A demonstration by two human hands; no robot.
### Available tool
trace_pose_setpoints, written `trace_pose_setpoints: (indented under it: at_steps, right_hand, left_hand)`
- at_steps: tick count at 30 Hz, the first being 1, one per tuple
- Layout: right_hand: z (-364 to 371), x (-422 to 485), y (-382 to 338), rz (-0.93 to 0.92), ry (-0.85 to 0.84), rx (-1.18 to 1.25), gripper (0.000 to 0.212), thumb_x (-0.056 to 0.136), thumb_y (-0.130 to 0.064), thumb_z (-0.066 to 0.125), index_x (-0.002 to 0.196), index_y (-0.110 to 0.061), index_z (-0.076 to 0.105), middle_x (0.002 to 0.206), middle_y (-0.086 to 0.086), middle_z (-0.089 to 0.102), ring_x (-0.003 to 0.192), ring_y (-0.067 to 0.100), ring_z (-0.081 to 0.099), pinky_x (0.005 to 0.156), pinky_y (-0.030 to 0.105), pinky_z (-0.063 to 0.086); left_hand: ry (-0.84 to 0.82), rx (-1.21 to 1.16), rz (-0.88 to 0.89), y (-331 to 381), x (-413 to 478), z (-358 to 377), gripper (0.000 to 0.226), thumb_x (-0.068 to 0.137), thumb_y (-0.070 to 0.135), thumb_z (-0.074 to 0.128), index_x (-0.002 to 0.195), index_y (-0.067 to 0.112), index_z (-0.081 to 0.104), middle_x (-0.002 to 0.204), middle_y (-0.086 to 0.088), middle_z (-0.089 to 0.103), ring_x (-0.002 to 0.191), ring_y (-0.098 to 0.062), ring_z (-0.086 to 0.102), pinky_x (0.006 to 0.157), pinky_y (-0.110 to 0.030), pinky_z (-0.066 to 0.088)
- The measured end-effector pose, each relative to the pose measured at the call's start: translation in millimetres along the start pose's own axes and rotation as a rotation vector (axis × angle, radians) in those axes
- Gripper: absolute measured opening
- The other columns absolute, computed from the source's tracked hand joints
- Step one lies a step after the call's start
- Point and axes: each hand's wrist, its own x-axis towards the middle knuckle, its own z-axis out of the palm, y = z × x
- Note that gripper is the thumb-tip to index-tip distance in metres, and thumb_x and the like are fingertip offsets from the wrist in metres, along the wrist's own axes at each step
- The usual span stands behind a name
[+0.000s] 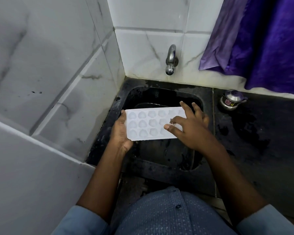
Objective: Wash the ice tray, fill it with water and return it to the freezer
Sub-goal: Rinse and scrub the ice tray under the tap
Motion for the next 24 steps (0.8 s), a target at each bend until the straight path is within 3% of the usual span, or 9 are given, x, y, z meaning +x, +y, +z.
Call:
trace_pose_setpoints:
  at_steps: [11, 17, 24]
  right_hand:
    - [0.6, -1.2, -1.8, 0.004, 0.000, -0.019, 0.064, 0.094, -0.081, 0.029, 0.123, -0.040, 0.069, 0.175, -0.004, 0.003, 0.158, 0.022, -0.014, 0.121, 0.055, -0.003]
    - [0.9, -1.4, -3.8, -0.003, -0.015, -0.027, 0.060, 0.096, -0.078, 0.032, 0.128, -0.040, 0.066, 0.175, -0.004, 0.002, 0.158, 0.022, -0.014, 0.121, 0.054, -0.004]
    - [-1.4, -0.3, -3.6, -0.013, 0.010, -0.025, 0.058, 0.096, -0.078, 0.031, 0.119, -0.040, 0.069, 0.175, -0.003, 0.005, 0.158, 0.024, -0.011, 0.121, 0.055, -0.002]
  left_hand:
    - [-0.010, -0.012, 0.011, -3.1, -3.1, 2.3, 0.065, 0.108, 0.063, 0.035, 0.123, 0.011, 0.071, 0.120, -0.018, 0.077, 0.101, -0.038, 0.077, 0.085, -0.052, 0.061]
    - [0.002, -0.017, 0.025, 0.5, -1.1, -0.1, 0.067, 0.108, 0.063, 0.035, 0.129, 0.010, 0.069, 0.126, -0.020, 0.075, 0.104, -0.039, 0.076, 0.089, -0.055, 0.060]
    - [0.012, -0.017, 0.019, 0.1, 0.8, -1.2, 0.067, 0.108, 0.062, 0.033, 0.129, 0.010, 0.069, 0.126, -0.020, 0.075, 0.105, -0.039, 0.075, 0.090, -0.055, 0.059]
